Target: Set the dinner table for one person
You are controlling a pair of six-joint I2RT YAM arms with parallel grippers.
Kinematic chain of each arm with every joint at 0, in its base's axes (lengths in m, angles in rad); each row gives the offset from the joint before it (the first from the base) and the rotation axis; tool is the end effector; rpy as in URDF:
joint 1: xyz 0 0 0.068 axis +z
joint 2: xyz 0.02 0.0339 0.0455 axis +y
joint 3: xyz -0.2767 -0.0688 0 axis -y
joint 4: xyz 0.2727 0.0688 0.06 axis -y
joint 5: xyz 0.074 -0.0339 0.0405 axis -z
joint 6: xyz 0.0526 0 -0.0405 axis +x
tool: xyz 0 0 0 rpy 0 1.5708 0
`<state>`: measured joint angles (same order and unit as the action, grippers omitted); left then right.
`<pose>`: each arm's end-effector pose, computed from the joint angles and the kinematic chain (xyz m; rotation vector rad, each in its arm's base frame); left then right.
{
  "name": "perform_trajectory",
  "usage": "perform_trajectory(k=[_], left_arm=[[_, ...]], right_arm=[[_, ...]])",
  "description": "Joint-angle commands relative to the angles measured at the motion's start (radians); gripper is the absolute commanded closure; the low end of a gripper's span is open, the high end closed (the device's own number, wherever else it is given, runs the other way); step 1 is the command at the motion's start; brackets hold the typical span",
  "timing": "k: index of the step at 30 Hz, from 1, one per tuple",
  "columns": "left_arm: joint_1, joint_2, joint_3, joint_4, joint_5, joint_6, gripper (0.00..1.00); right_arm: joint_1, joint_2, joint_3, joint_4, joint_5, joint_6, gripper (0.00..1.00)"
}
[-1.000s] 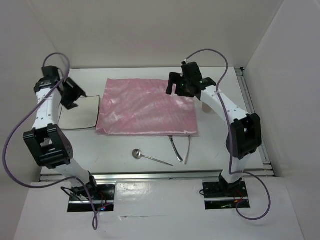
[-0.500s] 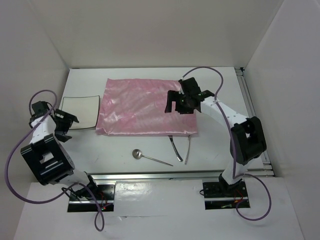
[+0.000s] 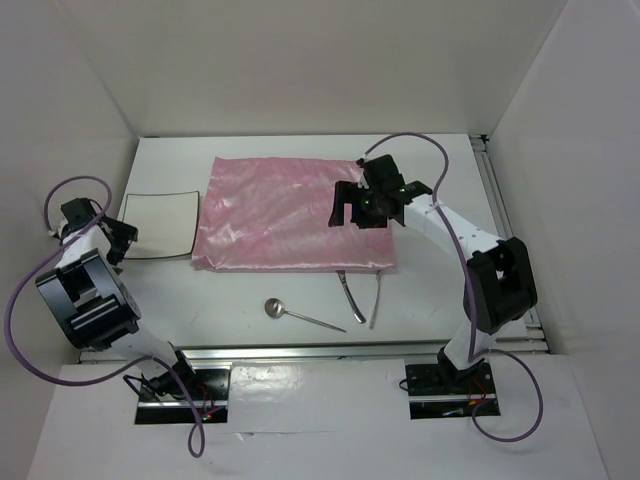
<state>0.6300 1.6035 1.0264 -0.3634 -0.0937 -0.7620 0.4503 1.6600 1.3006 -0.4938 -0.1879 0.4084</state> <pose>0.2919 0.2189 0.1895 -1.6362 1.8987 0.0634 0.3592 0.1845 0.2547 -0.1406 2.4954 0.6039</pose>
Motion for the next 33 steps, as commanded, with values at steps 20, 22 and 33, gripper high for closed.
perform_trajectory(k=[20,22,33], left_arm=[[-0.237,0.116,-0.082,0.311,0.308,0.021,0.07],[-0.291,0.116,-0.069,0.311,0.296,0.021,0.07],[-0.282,-0.046,-0.026,0.207,0.287,0.039,0.08]], right_arm=[[0.008,-0.069,-0.070,-0.006,0.008,-0.003,0.00],[0.008,-0.078,-0.080,-0.006,0.008,-0.003,0.00],[0.008,-0.097,-0.118,0.004,-0.002,-0.003,0.00]])
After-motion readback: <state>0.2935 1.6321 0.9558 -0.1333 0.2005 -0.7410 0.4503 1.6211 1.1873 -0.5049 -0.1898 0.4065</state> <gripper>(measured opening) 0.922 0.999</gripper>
